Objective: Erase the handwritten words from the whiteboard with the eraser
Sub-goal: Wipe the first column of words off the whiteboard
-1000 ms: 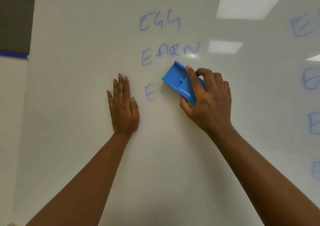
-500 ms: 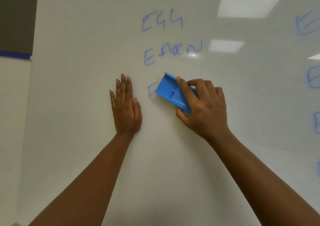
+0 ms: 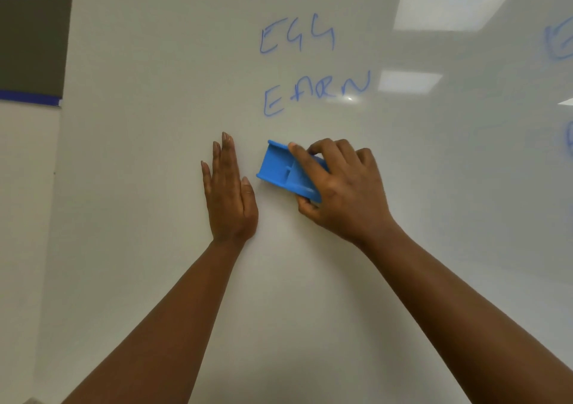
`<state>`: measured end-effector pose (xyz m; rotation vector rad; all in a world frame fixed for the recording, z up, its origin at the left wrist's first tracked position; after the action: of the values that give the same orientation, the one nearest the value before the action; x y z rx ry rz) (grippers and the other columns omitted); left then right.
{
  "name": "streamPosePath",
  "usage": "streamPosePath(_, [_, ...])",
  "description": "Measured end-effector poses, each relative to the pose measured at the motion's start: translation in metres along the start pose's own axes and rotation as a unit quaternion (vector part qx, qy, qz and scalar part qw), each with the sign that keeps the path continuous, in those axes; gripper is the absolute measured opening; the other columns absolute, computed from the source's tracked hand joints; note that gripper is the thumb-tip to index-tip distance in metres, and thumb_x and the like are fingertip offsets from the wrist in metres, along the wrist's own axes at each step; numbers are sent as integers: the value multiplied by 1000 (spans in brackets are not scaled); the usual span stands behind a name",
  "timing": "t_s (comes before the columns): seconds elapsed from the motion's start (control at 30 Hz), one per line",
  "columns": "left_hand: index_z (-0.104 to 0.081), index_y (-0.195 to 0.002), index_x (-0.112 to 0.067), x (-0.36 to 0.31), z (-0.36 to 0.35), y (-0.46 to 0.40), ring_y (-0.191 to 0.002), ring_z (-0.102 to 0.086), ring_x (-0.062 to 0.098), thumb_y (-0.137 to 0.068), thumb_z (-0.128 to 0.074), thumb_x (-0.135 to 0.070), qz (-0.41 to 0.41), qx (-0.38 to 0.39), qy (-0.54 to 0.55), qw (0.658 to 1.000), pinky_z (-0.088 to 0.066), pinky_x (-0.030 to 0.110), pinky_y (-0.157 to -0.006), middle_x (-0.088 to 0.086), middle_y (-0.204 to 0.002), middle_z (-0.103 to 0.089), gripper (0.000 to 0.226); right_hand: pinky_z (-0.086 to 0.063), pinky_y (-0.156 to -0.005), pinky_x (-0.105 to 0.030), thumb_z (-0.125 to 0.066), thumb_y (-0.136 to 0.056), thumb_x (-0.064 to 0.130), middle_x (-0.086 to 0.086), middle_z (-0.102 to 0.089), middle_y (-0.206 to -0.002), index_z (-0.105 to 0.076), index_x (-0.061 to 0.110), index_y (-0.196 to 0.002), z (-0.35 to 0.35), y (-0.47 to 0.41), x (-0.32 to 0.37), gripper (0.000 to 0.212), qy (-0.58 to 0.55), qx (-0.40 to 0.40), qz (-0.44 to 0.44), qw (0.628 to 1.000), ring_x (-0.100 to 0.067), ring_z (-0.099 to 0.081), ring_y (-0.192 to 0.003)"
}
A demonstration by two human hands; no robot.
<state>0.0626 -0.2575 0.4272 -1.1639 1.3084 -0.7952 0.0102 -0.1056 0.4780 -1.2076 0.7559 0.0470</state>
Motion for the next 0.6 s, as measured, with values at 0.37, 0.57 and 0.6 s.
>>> streamPosePath(0.37, [-18,-146,0,1,4,2,-144,-11,12,-86,-25,-11,-5,-20,31,999,-2,35,-119,10,-154,-21,62,-39,-65,-36,-68,-68,27,-12,-60,-102,-56,8,-124,-5,-9,8,61,-8,22,8,1000,-29,-57,-85])
streamPosePath(0.57, [-20,-146,2,3,4,2,-143,-13,14,-80,-27,-7,-8,-26,24,999,-4,39,-119,11,-154,-23,66,-39,-60,-35,-71,-64,24,-10,-63,-96,-61,8,-118,4,12,3,57,-30,26,68,997,-29,-59,-79])
streamPosePath(0.6, [-20,-146,2,4,4,2,-143,-13,15,-79,-29,-4,-7,-27,21,999,-5,40,-119,10,-154,-23,68,-39,-61,-34,-71,-63,25,-11,-63,-97,-62,8,-118,8,12,-5,58,-28,23,63,997,-30,-59,-79])
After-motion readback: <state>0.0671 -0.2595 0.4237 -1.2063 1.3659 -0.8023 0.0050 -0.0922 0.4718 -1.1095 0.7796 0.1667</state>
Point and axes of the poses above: each hand's wrist, its own y-axis away from the middle knuckle, its own z-axis out of the back of the hand, x = y × z, the point moved 10 cm from there along -y, towards the middle knuckle
